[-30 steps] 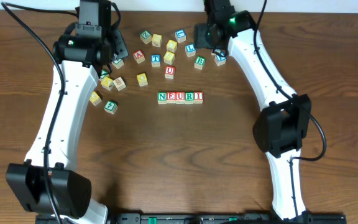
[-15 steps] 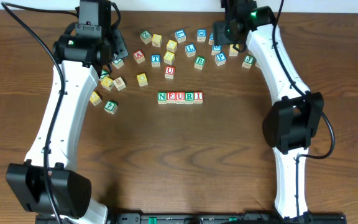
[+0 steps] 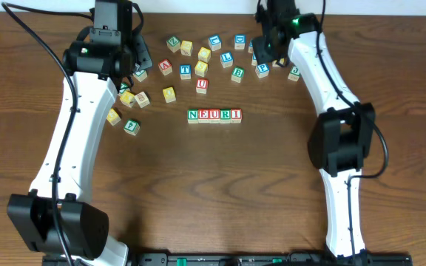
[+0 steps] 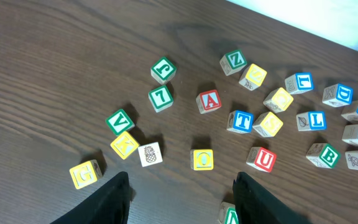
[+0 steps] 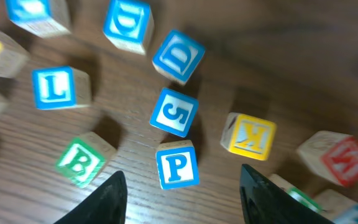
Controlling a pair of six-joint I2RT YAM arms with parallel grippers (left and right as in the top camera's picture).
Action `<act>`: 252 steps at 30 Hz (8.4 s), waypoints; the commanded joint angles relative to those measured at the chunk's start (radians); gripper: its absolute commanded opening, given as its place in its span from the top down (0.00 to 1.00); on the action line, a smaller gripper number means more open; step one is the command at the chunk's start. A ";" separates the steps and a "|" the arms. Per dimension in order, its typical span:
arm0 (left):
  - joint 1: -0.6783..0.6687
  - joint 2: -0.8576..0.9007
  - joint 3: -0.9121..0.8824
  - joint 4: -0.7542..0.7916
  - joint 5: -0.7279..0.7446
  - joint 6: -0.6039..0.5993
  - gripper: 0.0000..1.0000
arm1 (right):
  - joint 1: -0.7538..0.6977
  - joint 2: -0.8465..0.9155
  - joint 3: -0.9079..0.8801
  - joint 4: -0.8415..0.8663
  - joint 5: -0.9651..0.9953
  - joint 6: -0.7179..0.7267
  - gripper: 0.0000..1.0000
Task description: Spell out NEURIPS
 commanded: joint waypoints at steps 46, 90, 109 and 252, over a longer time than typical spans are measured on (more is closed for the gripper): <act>0.002 0.008 0.005 0.001 0.005 0.013 0.47 | 0.005 -0.066 -0.006 -0.092 -0.032 0.106 0.76; 0.002 0.008 0.005 0.003 0.005 0.013 0.47 | 0.173 -0.158 -0.435 -0.148 -0.026 0.409 0.76; 0.002 0.008 0.005 0.003 0.005 0.013 0.47 | 0.177 -0.158 -0.472 -0.086 0.016 0.431 0.70; 0.002 0.008 0.005 0.003 0.005 0.013 0.47 | 0.140 -0.167 -0.436 -0.158 -0.029 0.283 0.74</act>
